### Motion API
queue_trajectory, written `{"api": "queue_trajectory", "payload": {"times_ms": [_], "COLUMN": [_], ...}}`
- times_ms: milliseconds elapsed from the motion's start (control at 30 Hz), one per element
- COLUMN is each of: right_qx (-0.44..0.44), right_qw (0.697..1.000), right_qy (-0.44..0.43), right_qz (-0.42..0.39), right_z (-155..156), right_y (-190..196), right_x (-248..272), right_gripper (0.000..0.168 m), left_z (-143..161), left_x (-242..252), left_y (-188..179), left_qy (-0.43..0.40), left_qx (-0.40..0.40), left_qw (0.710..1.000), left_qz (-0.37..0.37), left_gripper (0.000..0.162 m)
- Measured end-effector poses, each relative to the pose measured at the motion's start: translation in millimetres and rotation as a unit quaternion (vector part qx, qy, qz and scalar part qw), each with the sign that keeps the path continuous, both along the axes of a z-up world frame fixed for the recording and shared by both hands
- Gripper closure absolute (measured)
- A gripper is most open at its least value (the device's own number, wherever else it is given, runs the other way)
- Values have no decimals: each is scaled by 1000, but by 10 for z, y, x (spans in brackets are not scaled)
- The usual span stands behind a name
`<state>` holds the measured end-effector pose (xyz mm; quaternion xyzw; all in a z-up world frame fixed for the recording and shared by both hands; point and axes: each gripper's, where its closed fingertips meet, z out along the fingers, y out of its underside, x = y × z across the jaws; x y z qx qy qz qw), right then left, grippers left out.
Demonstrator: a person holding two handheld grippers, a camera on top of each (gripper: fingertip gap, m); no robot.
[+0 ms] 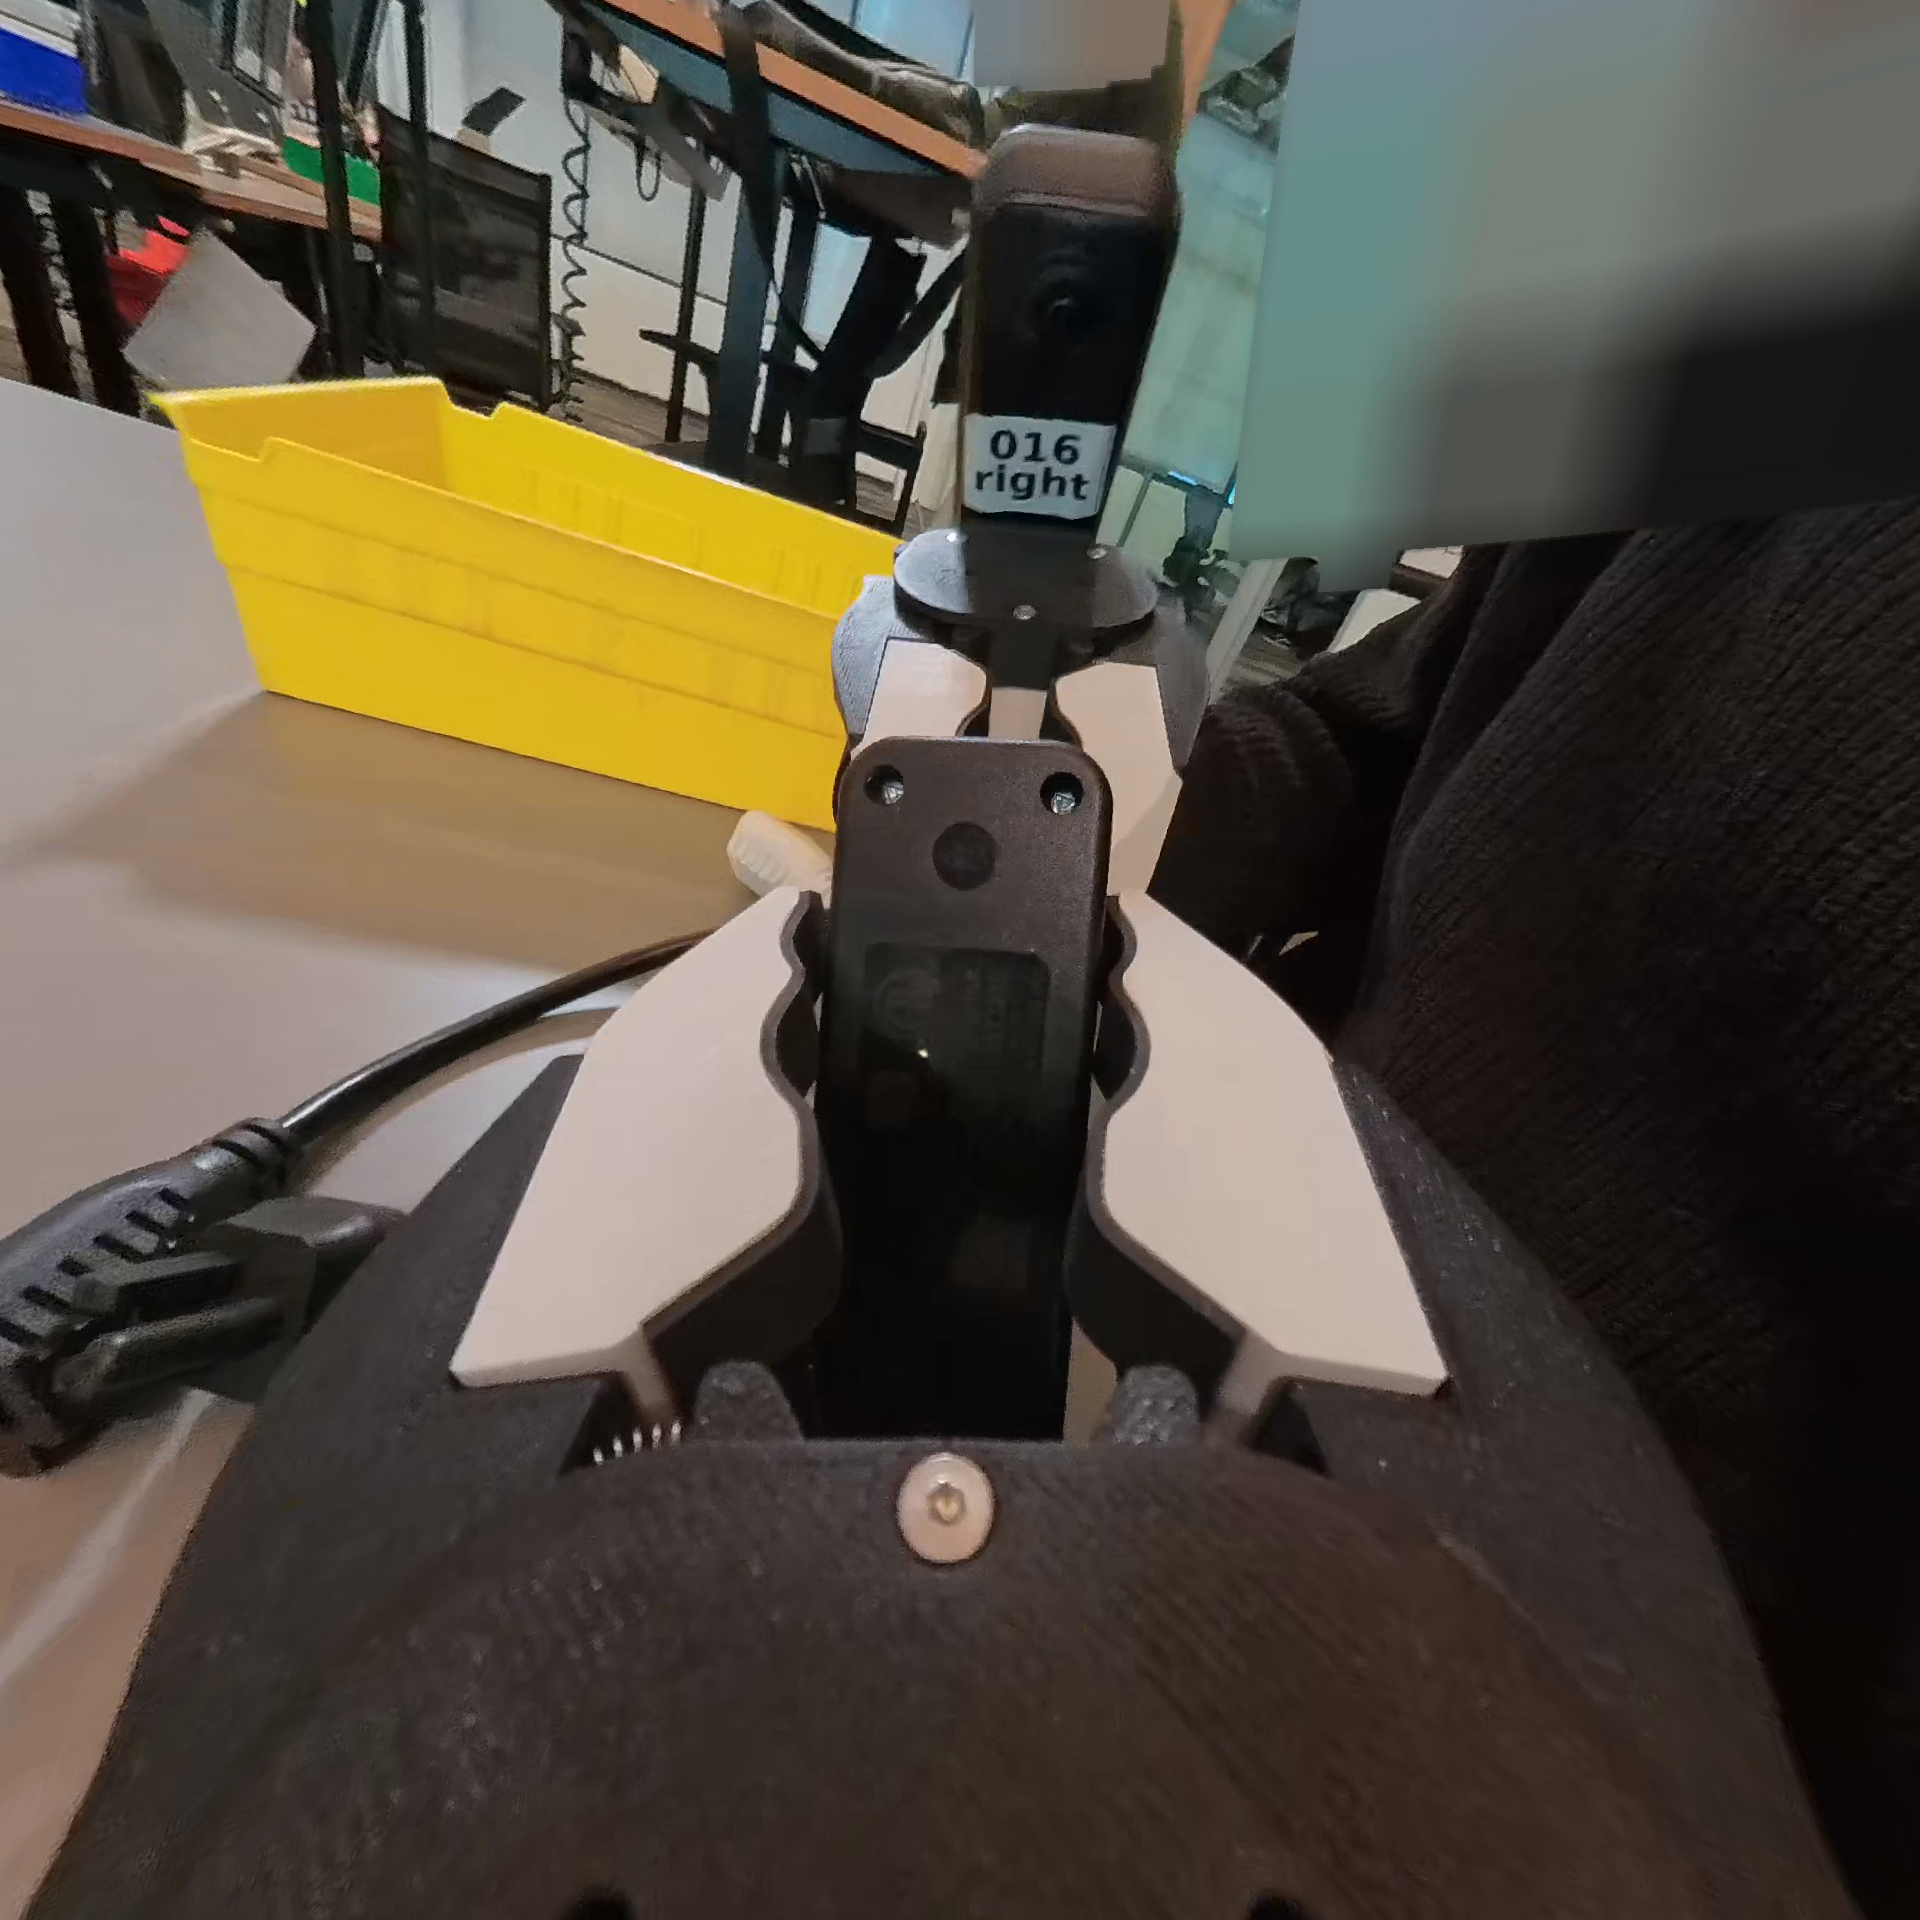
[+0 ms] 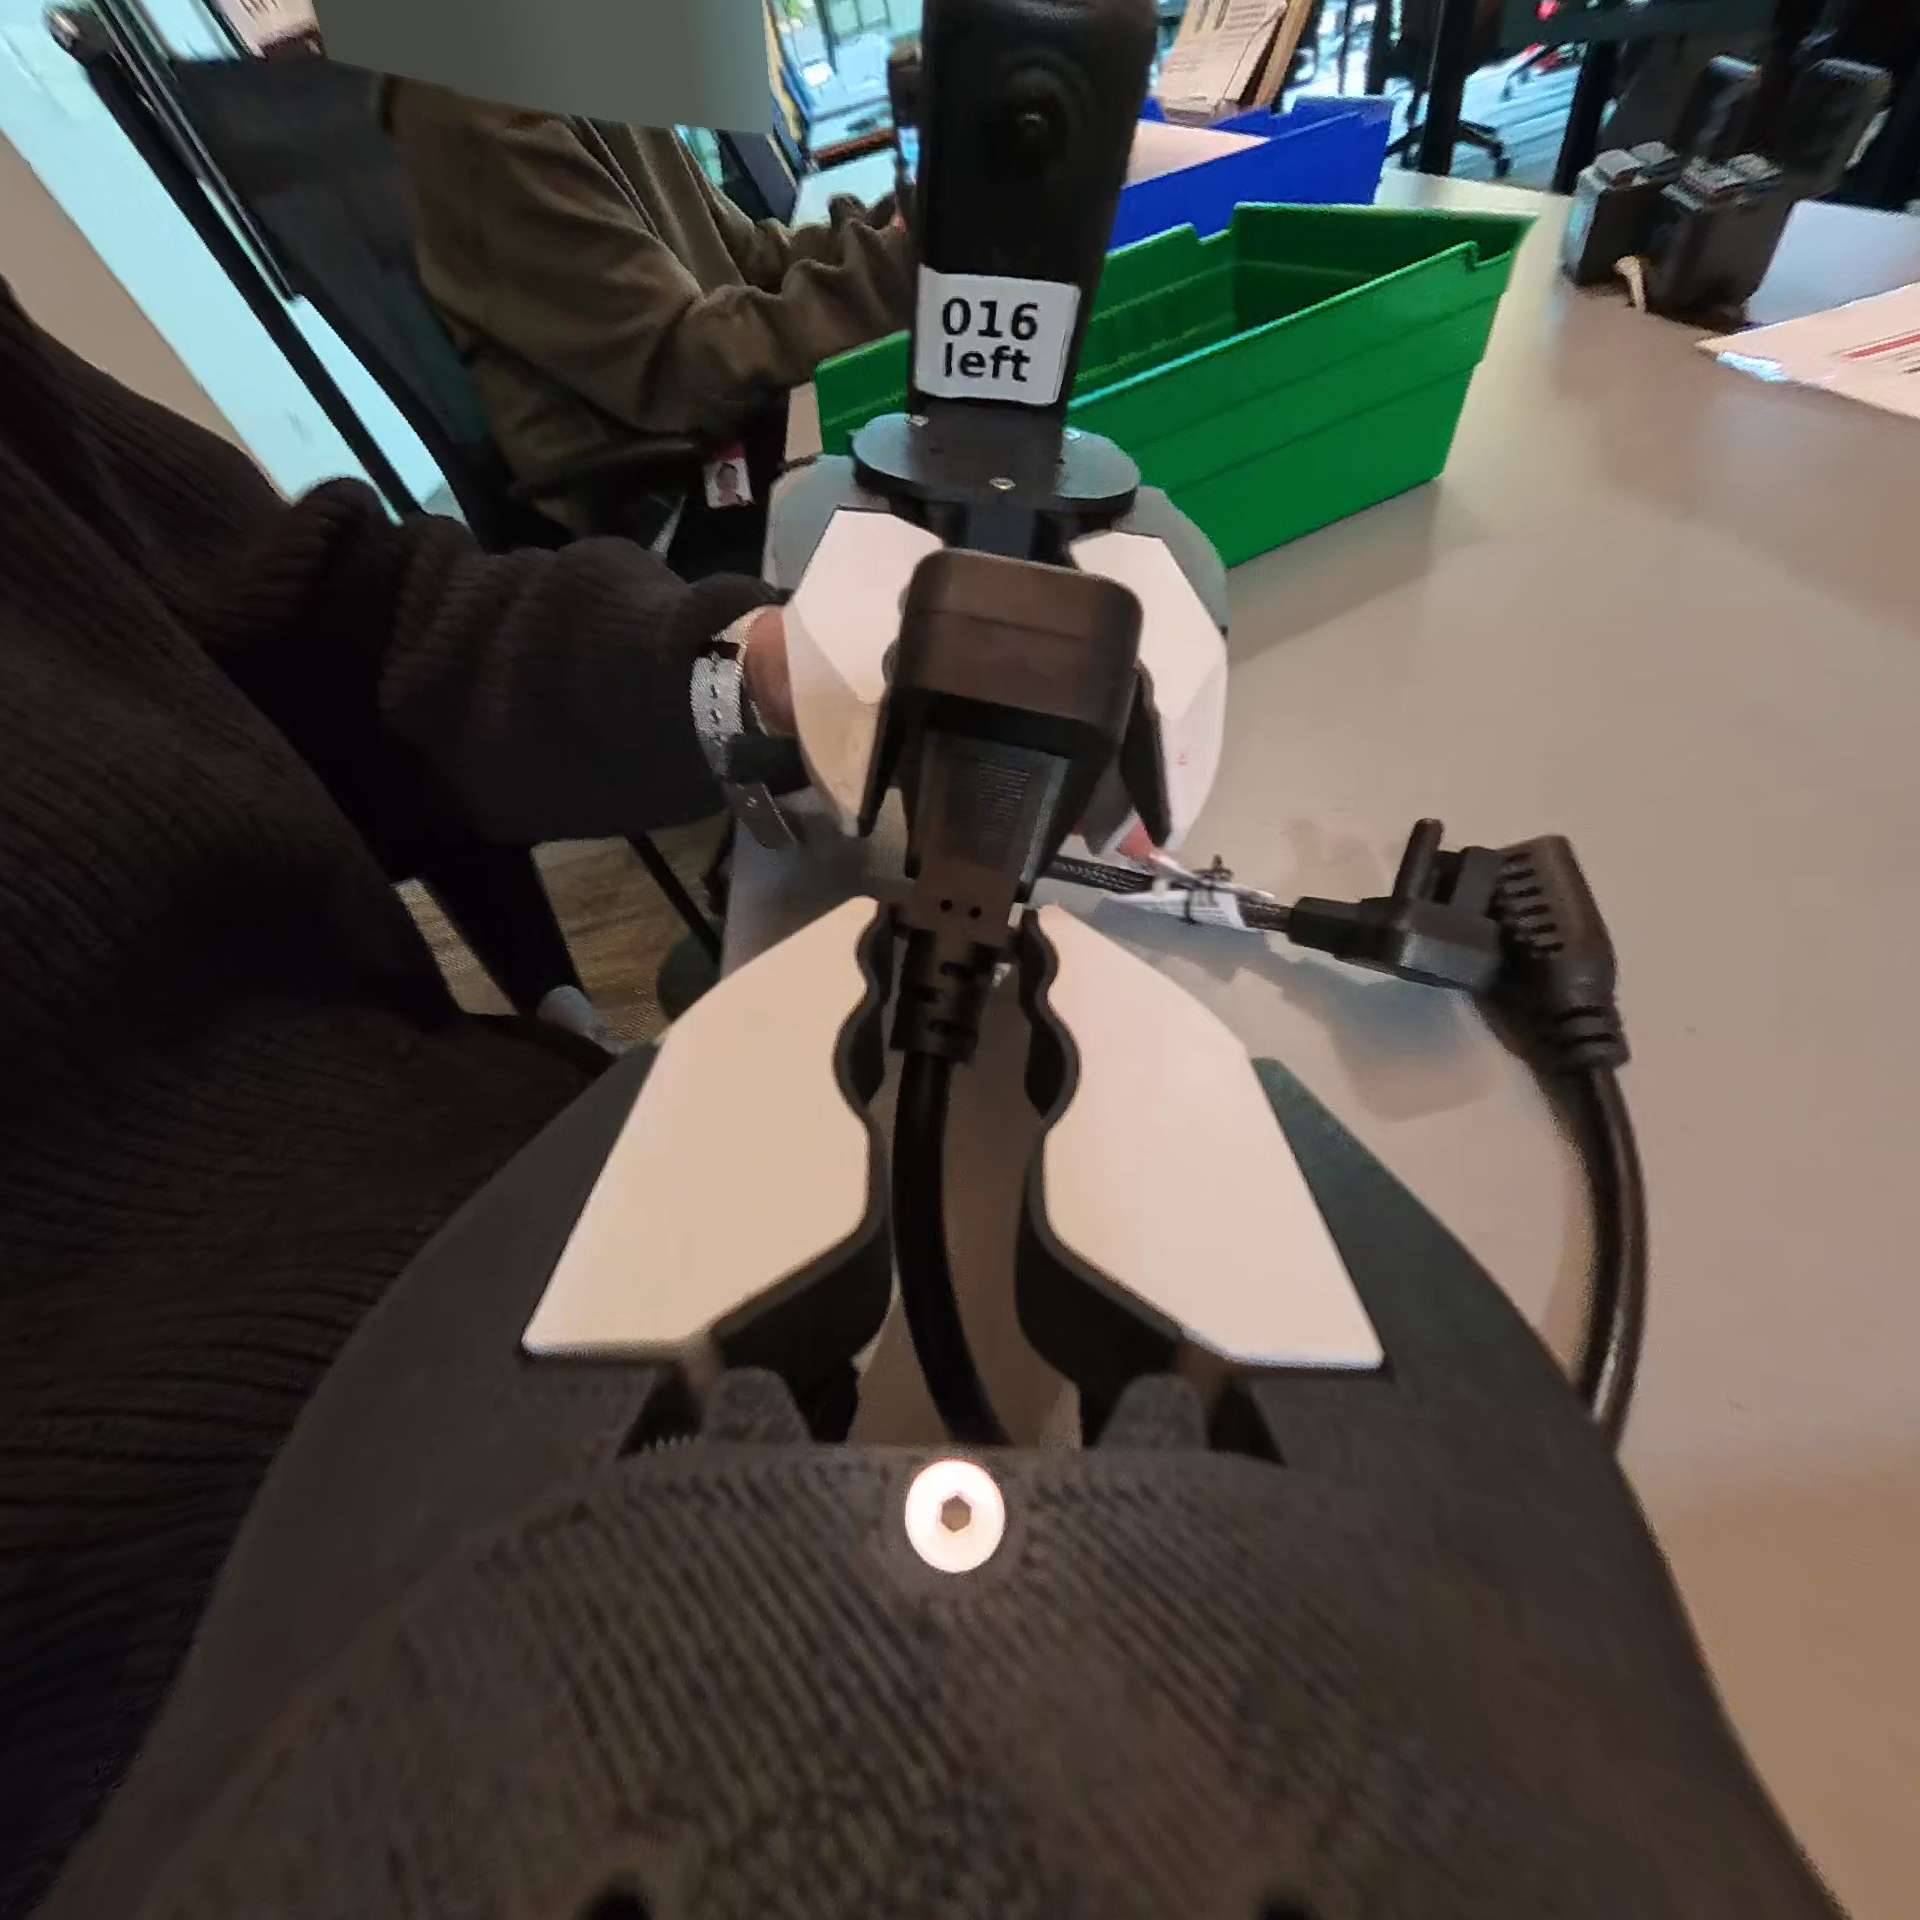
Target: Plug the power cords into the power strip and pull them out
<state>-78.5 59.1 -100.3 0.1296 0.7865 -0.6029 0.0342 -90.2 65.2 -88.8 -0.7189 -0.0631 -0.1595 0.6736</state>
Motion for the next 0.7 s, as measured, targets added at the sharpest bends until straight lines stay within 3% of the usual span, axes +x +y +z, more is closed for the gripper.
{"api": "queue_trajectory", "payload": {"times_ms": [133,267,433,533,600,700], "right_qx": [-9,0,29,39,41,59], "right_qw": [1000,999,998,997,997,997], "right_qy": [4,2,12,12,19,40], "right_qz": [-27,-44,-61,-63,-58,-31], "right_z": [-24,-66,-154,-190,-186,-205], "right_y": [-10,-38,-5,13,-14,-79], "right_x": [-62,-99,-173,-194,-157,-34], "right_gripper": [141,113,110,99,109,140], "left_z": [-38,-78,-71,-94,-113,-148], "left_x": [-33,9,21,31,24,55], "left_y": [-1,49,53,61,62,83], "left_qy": [8,29,31,41,50,75], "left_qx": [-8,-25,-29,-40,-51,-72], "left_qw": [1000,999,999,998,997,994], "left_qz": [15,17,16,15,21,21], "left_gripper": [110,110,110,110,110,110]}}
